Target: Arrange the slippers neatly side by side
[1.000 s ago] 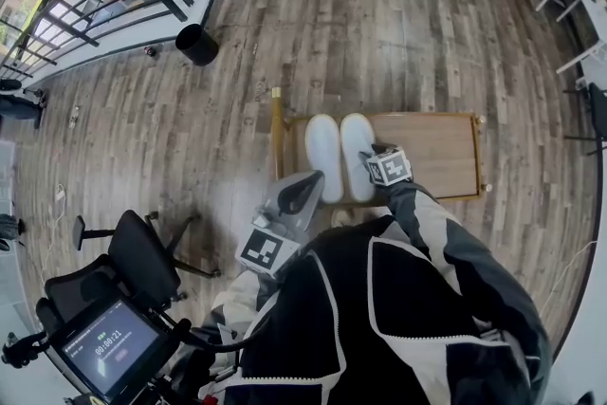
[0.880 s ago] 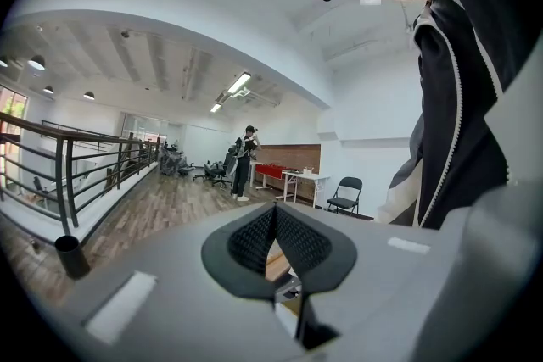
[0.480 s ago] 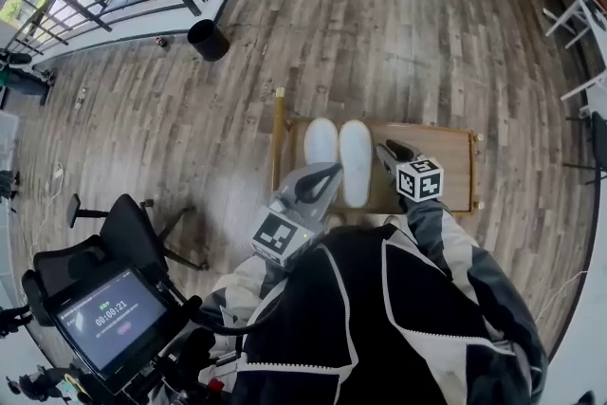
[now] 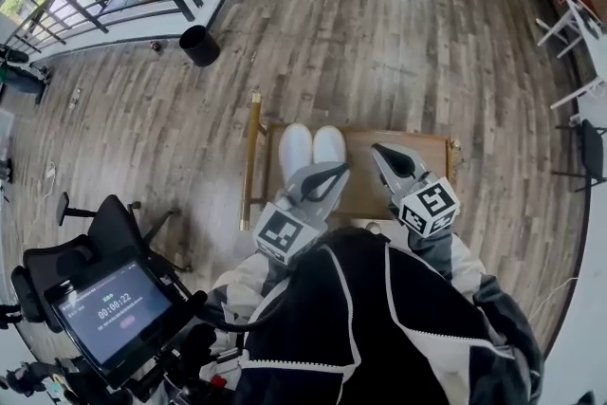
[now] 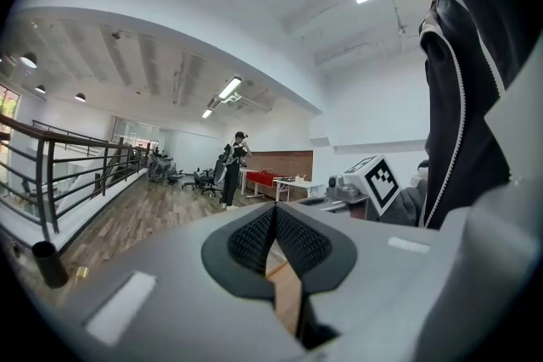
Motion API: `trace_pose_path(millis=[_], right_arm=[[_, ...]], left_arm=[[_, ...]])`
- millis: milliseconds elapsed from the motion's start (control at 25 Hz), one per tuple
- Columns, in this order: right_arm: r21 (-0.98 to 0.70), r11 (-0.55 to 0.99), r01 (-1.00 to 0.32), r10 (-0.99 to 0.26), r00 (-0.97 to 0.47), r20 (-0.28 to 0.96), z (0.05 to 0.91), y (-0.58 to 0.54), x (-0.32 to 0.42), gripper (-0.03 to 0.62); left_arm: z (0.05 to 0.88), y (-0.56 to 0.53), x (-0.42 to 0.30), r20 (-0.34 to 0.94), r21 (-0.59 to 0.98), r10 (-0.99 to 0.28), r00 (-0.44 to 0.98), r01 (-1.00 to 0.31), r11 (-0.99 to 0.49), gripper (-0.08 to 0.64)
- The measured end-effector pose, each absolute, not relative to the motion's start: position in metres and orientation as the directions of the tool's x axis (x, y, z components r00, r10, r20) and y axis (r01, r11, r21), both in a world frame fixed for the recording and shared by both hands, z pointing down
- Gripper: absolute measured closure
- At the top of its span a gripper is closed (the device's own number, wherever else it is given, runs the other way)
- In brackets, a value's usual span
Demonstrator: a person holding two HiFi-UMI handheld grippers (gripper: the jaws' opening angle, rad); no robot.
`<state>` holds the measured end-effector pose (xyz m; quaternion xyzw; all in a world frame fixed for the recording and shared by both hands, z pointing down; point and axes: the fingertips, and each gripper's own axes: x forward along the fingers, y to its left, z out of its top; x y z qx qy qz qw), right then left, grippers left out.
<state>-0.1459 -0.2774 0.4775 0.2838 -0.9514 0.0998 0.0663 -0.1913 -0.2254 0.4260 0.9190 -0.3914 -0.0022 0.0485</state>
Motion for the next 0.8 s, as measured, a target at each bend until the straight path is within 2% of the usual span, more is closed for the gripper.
trace_pose_path(millis=[240, 480, 800], right_arm=[[-0.069, 0.845, -0.530, -0.515, -0.842, 0.163, 0.424, -0.262, -0.131, 0.591], [-0.047, 0.839, -0.542, -0.529, -0.833, 0.162, 0.424, -0.261, -0.099, 0.591], [-0.037, 0.840, -0.541, -0.530, -0.833, 0.158, 0.422, -0.257, -0.089, 0.592]], left_arm=[[0.410, -0.235, -0.171, 0.028, 0.096, -0.733, 0.680, -0.731, -0.675, 0.541], [0.408, -0.238, -0.141, 0.019, 0.122, -0.733, 0.680, -0.729, -0.673, 0.541], [0.411, -0.237, -0.138, 0.017, 0.134, -0.751, 0.660, -0.746, -0.652, 0.541]])
